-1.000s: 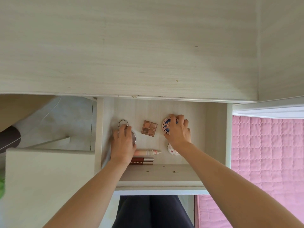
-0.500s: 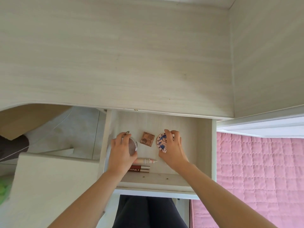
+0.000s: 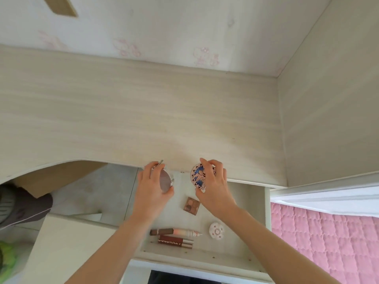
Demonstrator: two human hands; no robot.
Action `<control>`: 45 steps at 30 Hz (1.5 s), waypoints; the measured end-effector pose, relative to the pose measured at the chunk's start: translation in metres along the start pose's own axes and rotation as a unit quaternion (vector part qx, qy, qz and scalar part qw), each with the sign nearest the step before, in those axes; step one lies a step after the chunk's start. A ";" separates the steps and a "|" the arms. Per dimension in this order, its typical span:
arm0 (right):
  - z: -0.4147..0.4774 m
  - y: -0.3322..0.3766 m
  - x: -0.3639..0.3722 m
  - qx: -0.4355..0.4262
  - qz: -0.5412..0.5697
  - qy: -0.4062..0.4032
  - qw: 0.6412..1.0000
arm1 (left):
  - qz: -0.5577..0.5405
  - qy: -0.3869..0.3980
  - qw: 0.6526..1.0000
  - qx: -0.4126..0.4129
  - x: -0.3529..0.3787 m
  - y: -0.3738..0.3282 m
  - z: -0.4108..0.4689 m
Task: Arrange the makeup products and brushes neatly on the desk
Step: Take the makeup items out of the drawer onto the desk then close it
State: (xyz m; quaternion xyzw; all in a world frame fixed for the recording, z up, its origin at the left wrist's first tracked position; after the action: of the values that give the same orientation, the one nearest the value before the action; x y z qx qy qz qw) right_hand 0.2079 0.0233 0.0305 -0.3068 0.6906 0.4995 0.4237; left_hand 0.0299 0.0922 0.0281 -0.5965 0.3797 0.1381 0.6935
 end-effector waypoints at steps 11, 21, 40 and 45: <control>0.141 0.037 -0.019 -0.003 -0.070 0.012 0.998 | 0.057 0.002 0.997 0.044 -0.048 0.000 0.165; 0.204 0.041 0.002 0.014 -0.105 0.055 0.993 | 0.110 0.115 0.987 0.008 -0.021 0.032 0.228; 0.239 0.057 0.011 -0.032 -0.127 0.060 0.990 | 0.089 0.141 0.985 0.036 -0.007 0.046 0.257; 0.253 0.066 0.011 -0.049 -0.113 0.063 0.990 | 0.097 0.125 0.987 0.032 -0.015 0.052 0.271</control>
State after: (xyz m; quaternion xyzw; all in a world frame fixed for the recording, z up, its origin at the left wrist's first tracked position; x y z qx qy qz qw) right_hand 0.2178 0.2839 0.0129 -0.4338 0.6516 0.4613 0.4176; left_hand 0.0847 0.3617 0.0011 -0.5471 0.5234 0.1172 0.6427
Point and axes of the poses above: each hand's wrist, its own z-axis towards the middle knuckle, its own x-axis out of the palm, y = z × x, the point moved 5 cm from there along z, towards the middle knuckle, and after that the axes turned 13 degrees about -z, right-handed, at the moved point
